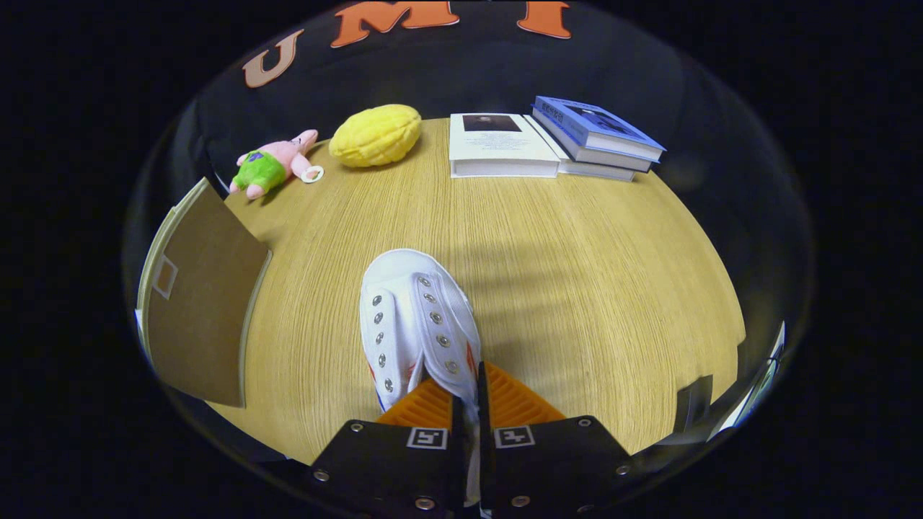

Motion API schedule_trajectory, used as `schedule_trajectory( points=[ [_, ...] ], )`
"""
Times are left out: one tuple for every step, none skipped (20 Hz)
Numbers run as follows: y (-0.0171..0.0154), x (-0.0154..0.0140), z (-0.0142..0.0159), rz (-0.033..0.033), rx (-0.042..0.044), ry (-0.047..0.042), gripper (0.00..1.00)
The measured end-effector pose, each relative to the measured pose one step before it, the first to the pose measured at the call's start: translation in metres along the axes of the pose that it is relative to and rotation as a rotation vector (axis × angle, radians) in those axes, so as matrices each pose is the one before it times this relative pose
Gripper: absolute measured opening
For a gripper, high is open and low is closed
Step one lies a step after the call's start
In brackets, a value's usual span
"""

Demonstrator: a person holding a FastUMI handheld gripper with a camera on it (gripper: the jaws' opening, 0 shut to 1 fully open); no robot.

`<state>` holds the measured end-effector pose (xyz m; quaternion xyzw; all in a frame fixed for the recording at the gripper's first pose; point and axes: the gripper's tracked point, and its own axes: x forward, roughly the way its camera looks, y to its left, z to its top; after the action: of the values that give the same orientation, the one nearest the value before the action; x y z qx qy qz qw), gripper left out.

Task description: Open the storage box then place both shoes into the box .Put the left shoe in first, then the right shoe, with the right side of both shoes facing outward in a uniform manner.

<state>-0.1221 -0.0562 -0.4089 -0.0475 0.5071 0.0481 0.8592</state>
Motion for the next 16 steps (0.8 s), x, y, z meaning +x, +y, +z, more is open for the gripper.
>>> schedule_trajectory(
  points=[
    [0.00092, 0.00260, 0.00182, 0.01125, 0.00501, -0.00035, 0.14],
    [-0.00042, 0.00364, -0.00170, 0.01288, -0.00718, 0.01740, 0.17],
    [0.00171, 0.00489, -0.00247, 0.02945, -0.00013, 0.02075, 0.26],
    [0.00105, 0.00423, -0.00415, 0.02881, 0.00010, 0.02762, 0.30],
    [-0.00084, 0.00081, 0.00094, 0.02405, 0.00603, 0.01783, 0.37],
    [-0.00062, 0.00265, 0.00025, 0.02283, 0.00394, 0.02114, 0.39],
    [-0.00121, 0.00043, -0.00139, 0.02018, 0.00170, 0.02216, 0.44],
    [-0.00060, 0.00245, 0.00019, 0.02277, 0.00433, 0.01626, 0.47],
    [0.00116, 0.00081, -0.00046, 0.01934, 0.00912, 0.01515, 0.50],
    [0.00091, 0.00147, -0.00086, 0.01885, 0.01248, 0.01282, 0.52],
    [0.00219, 0.00030, -0.00124, 0.02641, 0.02086, 0.01051, 0.54],
    [0.00227, 0.00162, -0.00155, 0.01919, 0.02159, 0.01067, 0.54],
    [-0.00007, -0.00203, 0.00313, -0.00358, 0.01092, -0.00530, 0.41],
    [-0.00027, 0.00111, -0.00174, 0.00136, -0.00410, 0.00086, 0.40],
    [-0.00136, 0.00043, 0.00125, -0.00470, 0.00059, -0.00037, 0.35],
    [0.00086, -0.00146, 0.00012, -0.01099, 0.02097, -0.00324, 0.31]
  ],
)
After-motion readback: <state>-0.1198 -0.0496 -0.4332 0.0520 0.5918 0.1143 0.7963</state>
